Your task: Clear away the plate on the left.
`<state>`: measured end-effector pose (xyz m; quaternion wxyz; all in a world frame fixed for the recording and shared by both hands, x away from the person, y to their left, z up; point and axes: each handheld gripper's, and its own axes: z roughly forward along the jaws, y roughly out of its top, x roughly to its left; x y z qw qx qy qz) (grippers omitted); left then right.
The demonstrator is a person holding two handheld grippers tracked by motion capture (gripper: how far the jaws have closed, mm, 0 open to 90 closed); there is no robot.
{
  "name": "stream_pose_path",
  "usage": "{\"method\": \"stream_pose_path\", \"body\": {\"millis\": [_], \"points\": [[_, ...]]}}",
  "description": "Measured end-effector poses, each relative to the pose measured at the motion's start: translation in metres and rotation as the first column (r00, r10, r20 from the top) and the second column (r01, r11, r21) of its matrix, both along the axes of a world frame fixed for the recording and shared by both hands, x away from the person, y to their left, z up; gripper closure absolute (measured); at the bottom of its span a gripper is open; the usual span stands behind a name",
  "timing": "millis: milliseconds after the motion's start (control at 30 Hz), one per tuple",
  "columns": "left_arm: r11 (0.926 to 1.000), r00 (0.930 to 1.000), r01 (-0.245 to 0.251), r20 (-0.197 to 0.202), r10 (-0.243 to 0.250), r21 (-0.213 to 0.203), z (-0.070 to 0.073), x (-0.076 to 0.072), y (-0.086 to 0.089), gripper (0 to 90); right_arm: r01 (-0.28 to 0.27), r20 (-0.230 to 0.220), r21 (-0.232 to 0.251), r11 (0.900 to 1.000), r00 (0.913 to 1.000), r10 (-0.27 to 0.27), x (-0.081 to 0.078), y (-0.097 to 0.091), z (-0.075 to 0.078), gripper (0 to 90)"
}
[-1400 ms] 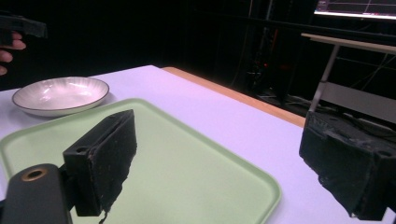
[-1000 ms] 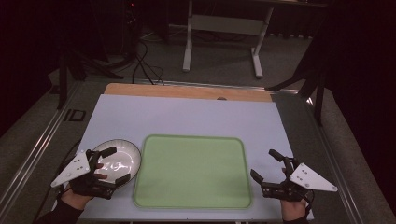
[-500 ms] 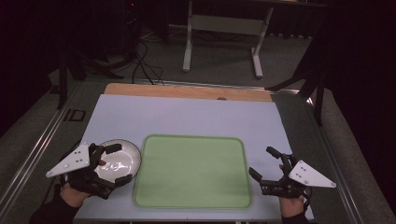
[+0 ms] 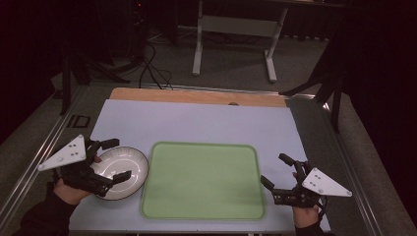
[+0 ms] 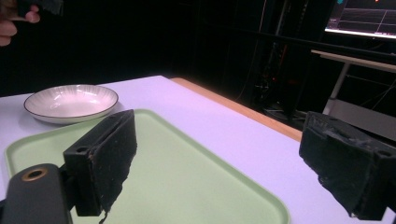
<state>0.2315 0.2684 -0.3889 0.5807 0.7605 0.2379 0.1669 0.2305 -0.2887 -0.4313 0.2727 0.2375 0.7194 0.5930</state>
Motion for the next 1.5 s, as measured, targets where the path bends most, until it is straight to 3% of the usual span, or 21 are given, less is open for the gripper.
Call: {"method": "stream_pose_path", "body": {"millis": [267,367,600,833,967,1100,1200,1267,1333,1500], "points": [[0.9987,0.9982,-0.043,-0.041,0.044,0.027,0.009,0.008,0.017,0.2,-0.003,0.012,-0.007,1.0,0.9999,0.003,-0.002,0.002,0.001,11.0],[0.9961,0.9949,-0.082,-0.055,0.084,0.032,0.007,0.01,0.028,0.5,-0.005,0.012,-0.002,1.0,0.9999,0.005,-0.002,0.002,0.001,11.0],[0.9925,0.989,-0.121,-0.084,0.122,0.018,-0.005,0.011,0.044,1.0,-0.01,0.016,-0.005,0.9999,0.9998,0.01,-0.003,0.001,0.001,11.0],[0.9854,0.9764,-0.167,-0.133,0.17,0.036,-0.03,0.01,0.061,2.8,-0.01,0.019,-0.011,0.9999,0.9998,0.011,-0.004,0.003,0.001,11.0],[0.979,0.9655,-0.199,-0.162,0.204,0.043,-0.044,0.011,0.068,3.0,-0.009,0.017,-0.013,0.9999,0.9998,0.009,-0.003,0.003,0.001,11.0],[0.9768,0.9525,-0.209,-0.217,0.214,0.047,-0.058,0.014,0.078,4.3,-0.009,0.021,-0.02,0.9998,0.9997,0.009,-0.004,0.004,0.001,11.0],[0.9718,0.9429,-0.226,-0.236,0.236,0.068,-0.069,0.014,0.083,5.8,-0.009,0.021,-0.021,0.9997,0.9997,0.01,-0.004,0.004,0.001,11.0],[0.972,0.9446,-0.224,-0.23,0.235,0.071,-0.075,0.013,0.088,9.6,-0.012,0.02,-0.019,0.9998,0.9997,0.012,-0.004,0.003,0.001,11.0],[0.9667,0.9393,-0.237,-0.231,0.253,0.095,-0.083,0.012,0.09,13.1,-0.013,0.02,-0.02,0.9997,0.9997,0.013,-0.004,0.004,0.001,11.0],[0.9529,0.9118,-0.278,-0.279,0.301,0.122,-0.097,0.013,0.097,15.2,-0.015,0.02,-0.023,0.9996,0.9997,0.015,-0.004,0.004,0.001,11.0]]}}
